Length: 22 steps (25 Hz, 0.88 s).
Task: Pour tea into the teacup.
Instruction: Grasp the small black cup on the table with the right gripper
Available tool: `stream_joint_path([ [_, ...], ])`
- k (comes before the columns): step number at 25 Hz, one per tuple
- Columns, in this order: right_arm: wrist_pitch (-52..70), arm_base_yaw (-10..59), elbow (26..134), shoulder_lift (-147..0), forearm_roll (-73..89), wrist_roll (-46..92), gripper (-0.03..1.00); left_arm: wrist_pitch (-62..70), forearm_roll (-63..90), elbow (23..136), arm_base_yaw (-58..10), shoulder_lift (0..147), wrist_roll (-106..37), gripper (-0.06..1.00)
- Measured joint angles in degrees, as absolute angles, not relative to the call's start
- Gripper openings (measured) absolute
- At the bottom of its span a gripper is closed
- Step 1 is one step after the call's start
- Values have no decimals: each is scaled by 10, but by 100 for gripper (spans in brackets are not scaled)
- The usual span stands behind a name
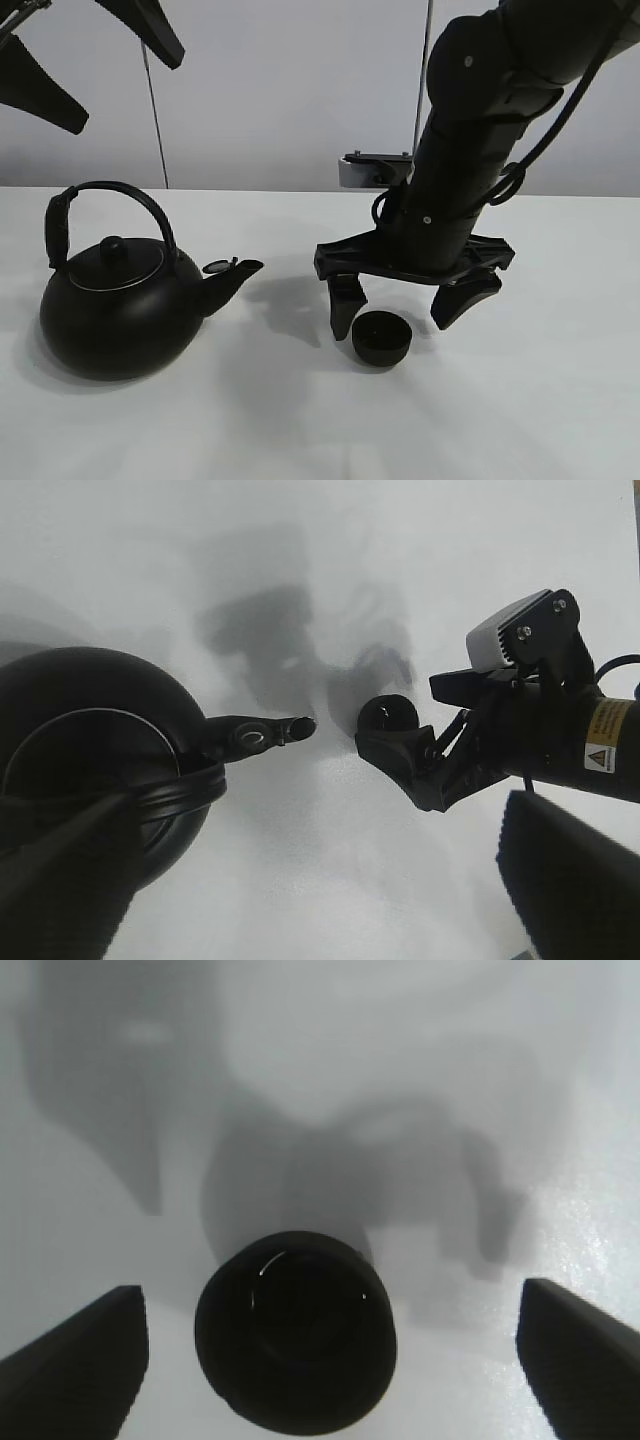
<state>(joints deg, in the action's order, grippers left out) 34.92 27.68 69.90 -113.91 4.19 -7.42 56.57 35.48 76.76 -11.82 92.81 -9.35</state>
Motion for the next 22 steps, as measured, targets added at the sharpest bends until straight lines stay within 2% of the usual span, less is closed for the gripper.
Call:
stream_joint_path([
  [4,350,277,699,-1139,42,-74,69,566,355,768,-118,928,-93,69],
  [9,351,277,699,-1139,43,-74,63,566,355,768,-118,928,-93,69],
  [18,351,298,699,-1139,40,-75,62,565,355,768,-118,928,-93,69],
  [22,353,307,699,-1139,13,-107,56,565,355,768,-118,928,-93,69],
])
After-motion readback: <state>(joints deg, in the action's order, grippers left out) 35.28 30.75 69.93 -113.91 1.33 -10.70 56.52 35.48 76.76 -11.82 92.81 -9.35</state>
